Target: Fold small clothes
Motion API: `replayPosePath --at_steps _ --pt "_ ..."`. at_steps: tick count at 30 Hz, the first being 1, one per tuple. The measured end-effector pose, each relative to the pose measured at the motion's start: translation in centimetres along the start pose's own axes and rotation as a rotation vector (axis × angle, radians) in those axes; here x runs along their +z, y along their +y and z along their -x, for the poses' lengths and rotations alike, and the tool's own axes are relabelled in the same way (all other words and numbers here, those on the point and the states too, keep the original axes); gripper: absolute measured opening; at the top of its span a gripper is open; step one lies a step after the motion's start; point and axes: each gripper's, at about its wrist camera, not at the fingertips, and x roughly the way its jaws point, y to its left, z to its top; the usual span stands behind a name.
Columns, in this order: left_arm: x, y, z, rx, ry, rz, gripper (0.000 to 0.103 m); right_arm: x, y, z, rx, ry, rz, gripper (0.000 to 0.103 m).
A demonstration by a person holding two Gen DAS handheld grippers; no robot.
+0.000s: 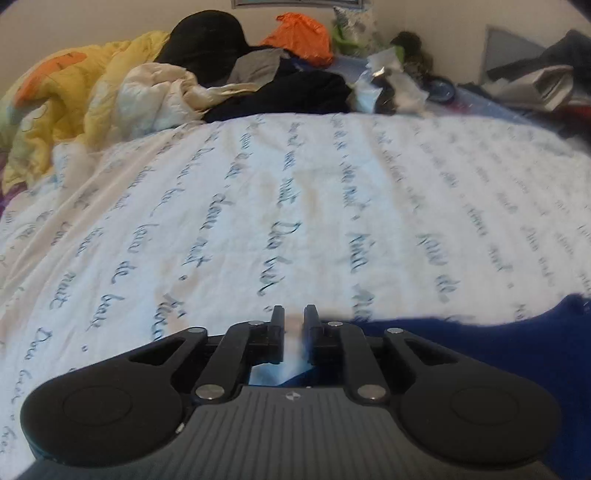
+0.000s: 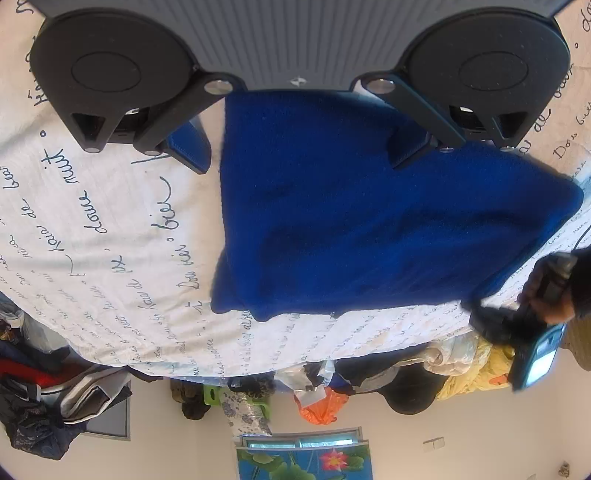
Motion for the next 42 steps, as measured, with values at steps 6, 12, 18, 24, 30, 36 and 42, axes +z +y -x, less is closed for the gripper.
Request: replayPosePath --at_steps 6,12,18,24,30,36,42 --pt "-5.7 4.3 8.8 -0.050 -0.169 0.183 0.098 0.1 0.1 0.0 -0.003 0.002 0.004 0.103" --pt "-15.3 7.6 16.6 -0.236 -0.032 0.561 0.092 1.4 -0.8 0.7 0.006 0.003 -0.120 0.103" --pt "-20.0 6.9 18.7 -0.376 0.018 0.813 0.091 4.7 1.4 1.4 0.122 -0.064 -0.104 0.103" --pt "-21.4 5.3 19.5 -0.378 0.004 0.993 0.095 2.5 3.0 -2.5 0.085 0.009 -0.017 0.103" --pt "-22.0 6.0 18.1 -0.486 -0.004 1.139 0.102 1.7 4.1 -2.4 0.052 0.000 0.056 0.103" --pt "-21.6 6.7 17.5 -0.457 -0.001 1.197 0.093 1.8 3.1 -2.4 0.090 -0.014 0.011 0.103" --pt "-21.6 5.8 18.5 -0.384 0.009 1.173 0.089 1.9 2.7 -2.4 0.109 -0.021 -0.011 0.103"
